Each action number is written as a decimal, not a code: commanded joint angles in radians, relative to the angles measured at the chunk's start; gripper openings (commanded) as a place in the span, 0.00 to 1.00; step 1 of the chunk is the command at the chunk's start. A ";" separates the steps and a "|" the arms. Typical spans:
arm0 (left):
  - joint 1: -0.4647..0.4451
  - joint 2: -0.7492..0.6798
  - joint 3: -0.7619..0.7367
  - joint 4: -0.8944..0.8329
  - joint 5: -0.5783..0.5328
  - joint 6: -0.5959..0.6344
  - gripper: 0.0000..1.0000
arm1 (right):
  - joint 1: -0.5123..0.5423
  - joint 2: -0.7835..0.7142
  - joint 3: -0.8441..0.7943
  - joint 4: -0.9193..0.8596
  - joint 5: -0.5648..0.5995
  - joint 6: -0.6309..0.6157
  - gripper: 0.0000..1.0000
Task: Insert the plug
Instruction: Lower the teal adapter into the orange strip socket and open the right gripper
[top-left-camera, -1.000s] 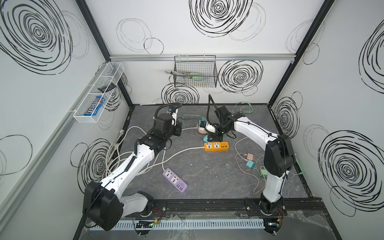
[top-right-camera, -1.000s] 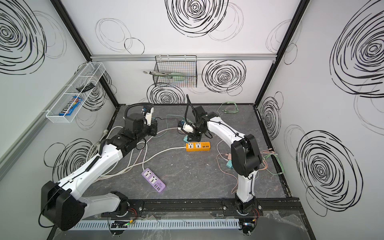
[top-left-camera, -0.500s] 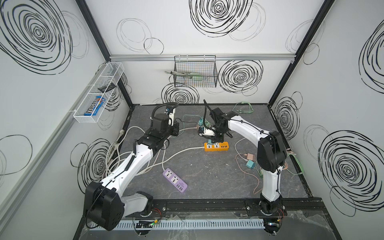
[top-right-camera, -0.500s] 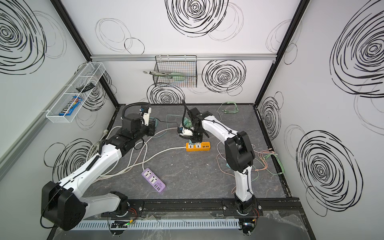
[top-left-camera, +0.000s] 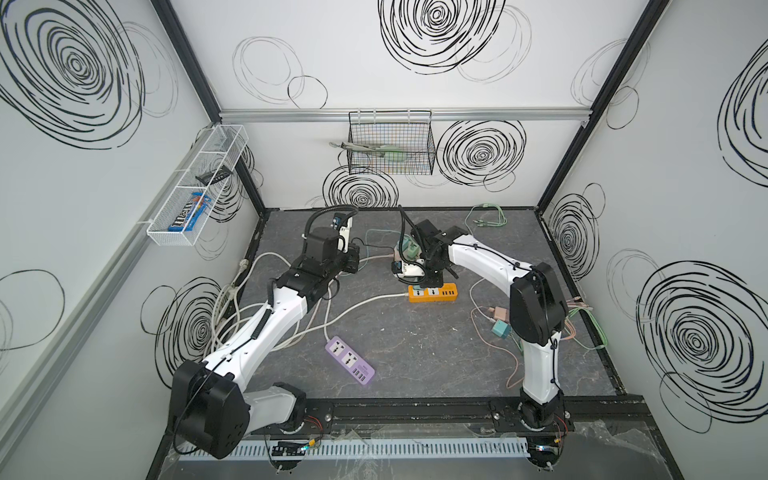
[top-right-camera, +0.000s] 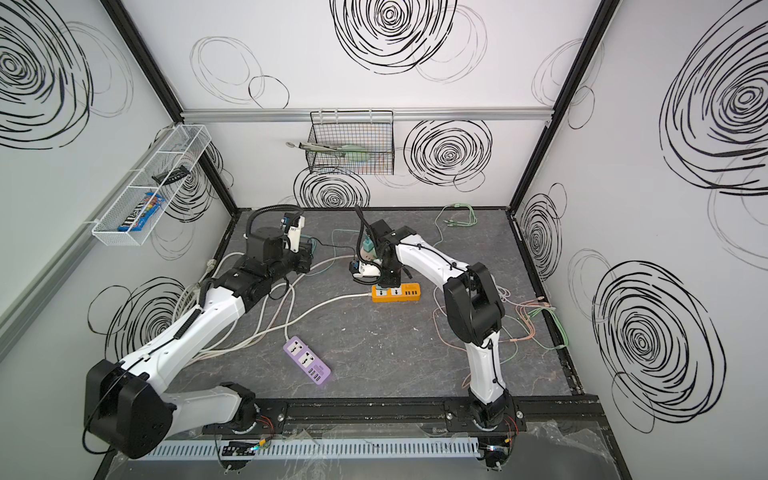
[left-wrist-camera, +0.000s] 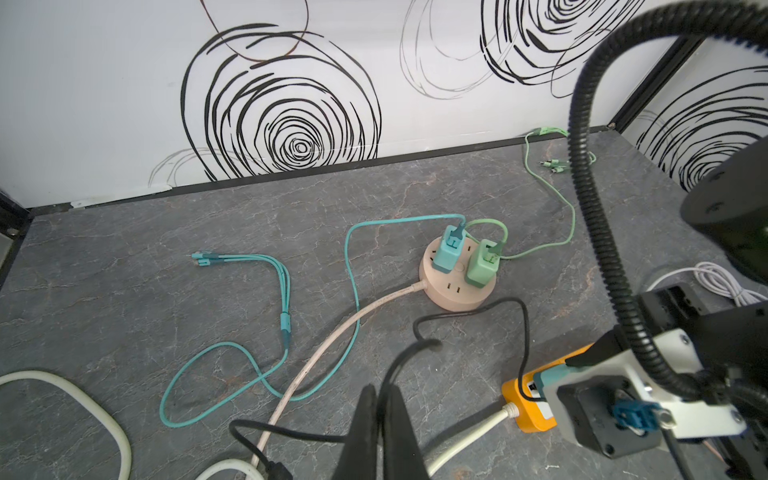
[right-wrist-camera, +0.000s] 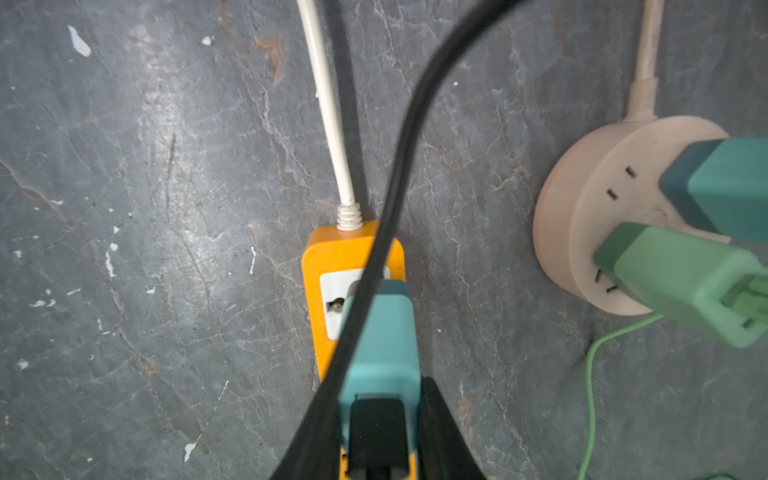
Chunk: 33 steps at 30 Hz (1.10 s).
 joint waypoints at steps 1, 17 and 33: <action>0.009 0.009 0.011 0.018 0.016 0.000 0.00 | 0.013 0.016 -0.016 -0.001 0.044 -0.032 0.00; 0.011 0.012 0.009 0.004 -0.031 0.013 0.00 | 0.061 0.300 0.065 -0.065 0.001 -0.047 0.00; 0.040 0.027 0.005 -0.007 -0.154 0.005 0.00 | 0.012 0.065 0.126 -0.039 -0.061 0.087 0.49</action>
